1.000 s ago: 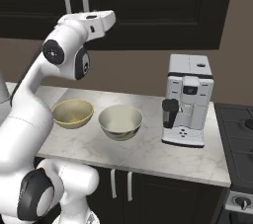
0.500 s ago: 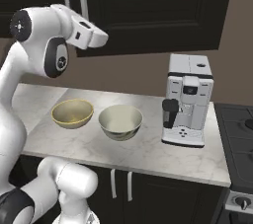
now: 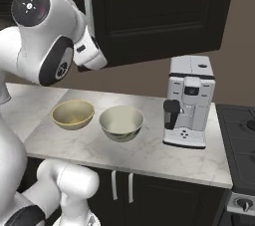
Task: Open the cabinet. Pick the bowls from the counter and place them in the cabinet. Then close the cabinet.
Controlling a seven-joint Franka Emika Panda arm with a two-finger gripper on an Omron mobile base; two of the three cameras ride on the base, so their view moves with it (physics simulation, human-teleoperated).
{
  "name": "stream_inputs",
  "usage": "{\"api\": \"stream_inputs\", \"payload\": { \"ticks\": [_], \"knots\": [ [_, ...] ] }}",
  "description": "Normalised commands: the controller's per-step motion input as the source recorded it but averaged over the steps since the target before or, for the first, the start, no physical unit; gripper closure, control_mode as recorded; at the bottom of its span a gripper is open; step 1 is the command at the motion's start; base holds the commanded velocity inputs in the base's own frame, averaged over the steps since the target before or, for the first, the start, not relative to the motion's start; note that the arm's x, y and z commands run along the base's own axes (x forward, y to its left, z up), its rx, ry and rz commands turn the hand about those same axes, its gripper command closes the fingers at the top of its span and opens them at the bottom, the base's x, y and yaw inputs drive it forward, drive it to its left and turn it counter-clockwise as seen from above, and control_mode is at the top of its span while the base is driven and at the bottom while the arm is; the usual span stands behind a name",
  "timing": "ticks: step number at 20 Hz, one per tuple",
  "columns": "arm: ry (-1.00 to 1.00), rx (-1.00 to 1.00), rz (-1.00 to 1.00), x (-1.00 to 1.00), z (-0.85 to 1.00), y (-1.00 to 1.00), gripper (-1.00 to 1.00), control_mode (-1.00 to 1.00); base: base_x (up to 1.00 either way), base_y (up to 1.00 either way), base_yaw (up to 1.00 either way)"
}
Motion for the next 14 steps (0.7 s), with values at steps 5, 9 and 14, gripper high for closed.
{"api": "stream_inputs", "payload": {
  "ticks": [5, 9, 14],
  "knots": [
    [-0.42, 0.27, 0.15, -0.78, -0.8, -1.0, 1.0, -1.0, 0.0, 0.0, 0.0],
    [-0.3, 0.09, 0.11, -0.47, -0.05, -0.48, 1.0, -1.0, 0.0, 0.0, 0.0],
    [-0.24, -0.38, 0.03, -0.39, 0.39, 0.77, -1.0, -1.0, 0.0, 0.0, 0.0]
  ]
}}
